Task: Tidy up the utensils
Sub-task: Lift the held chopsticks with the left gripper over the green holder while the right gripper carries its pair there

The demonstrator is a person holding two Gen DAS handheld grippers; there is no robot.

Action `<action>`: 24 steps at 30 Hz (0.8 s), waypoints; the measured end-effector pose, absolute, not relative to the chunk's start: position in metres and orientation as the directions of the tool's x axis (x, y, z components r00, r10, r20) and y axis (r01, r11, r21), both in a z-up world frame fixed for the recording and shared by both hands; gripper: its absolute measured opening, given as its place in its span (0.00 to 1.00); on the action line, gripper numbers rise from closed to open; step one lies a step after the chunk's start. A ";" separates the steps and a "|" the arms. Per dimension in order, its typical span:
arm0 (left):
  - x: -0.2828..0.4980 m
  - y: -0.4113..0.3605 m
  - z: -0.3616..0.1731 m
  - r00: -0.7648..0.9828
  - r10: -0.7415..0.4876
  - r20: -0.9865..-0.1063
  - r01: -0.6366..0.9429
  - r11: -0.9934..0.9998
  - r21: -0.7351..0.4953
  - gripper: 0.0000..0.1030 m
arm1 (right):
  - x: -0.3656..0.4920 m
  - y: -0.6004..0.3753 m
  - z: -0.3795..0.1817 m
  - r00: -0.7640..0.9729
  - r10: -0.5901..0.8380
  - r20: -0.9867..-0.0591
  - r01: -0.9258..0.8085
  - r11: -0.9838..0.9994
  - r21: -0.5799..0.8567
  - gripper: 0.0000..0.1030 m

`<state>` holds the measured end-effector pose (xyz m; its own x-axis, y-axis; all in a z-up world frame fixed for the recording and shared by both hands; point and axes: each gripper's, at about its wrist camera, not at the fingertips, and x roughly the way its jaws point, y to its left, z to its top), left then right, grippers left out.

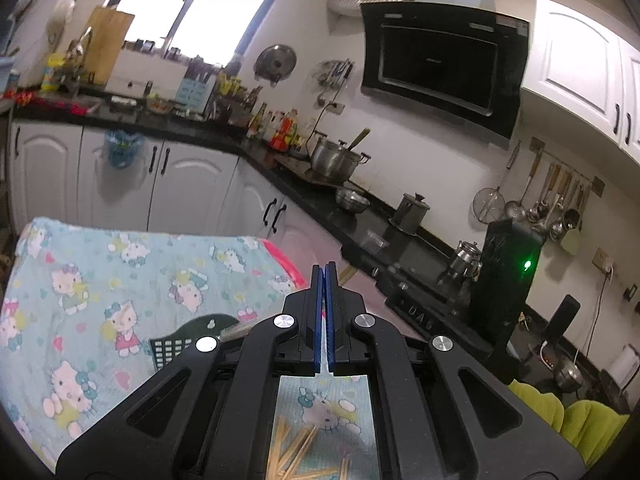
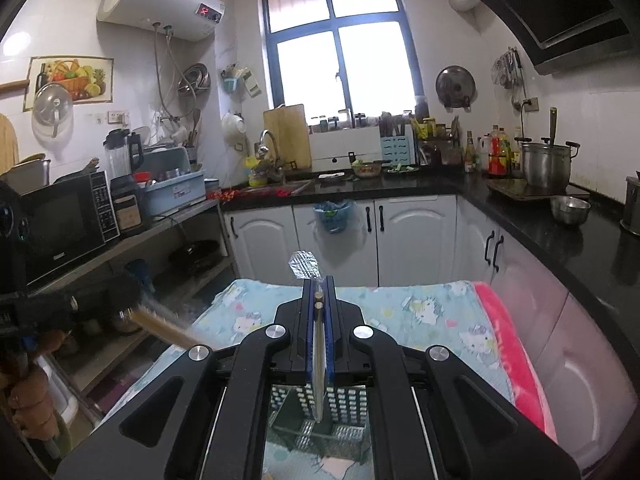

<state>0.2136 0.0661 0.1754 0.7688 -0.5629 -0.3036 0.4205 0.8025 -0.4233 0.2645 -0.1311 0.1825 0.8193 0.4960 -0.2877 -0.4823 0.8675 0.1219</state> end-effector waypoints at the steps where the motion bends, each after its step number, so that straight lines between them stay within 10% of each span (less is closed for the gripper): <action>1: 0.216 0.067 0.173 0.765 -0.564 -0.310 0.416 0.801 -0.431 0.00 | 0.268 -0.131 0.182 0.822 0.491 -0.289 -0.477 0.870 0.121 0.05; 24: 0.276 0.069 0.087 0.677 -0.543 -0.497 0.318 0.825 -0.468 0.00 | 0.329 -0.112 0.109 0.756 0.450 -0.475 -0.412 0.891 0.189 0.05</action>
<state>0.2764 0.0693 0.0874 0.6767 -0.5430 -0.4972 0.3176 0.8245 -0.4682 0.3289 -0.1120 0.1087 0.7562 0.4500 -0.4751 -0.4120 0.8914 0.1886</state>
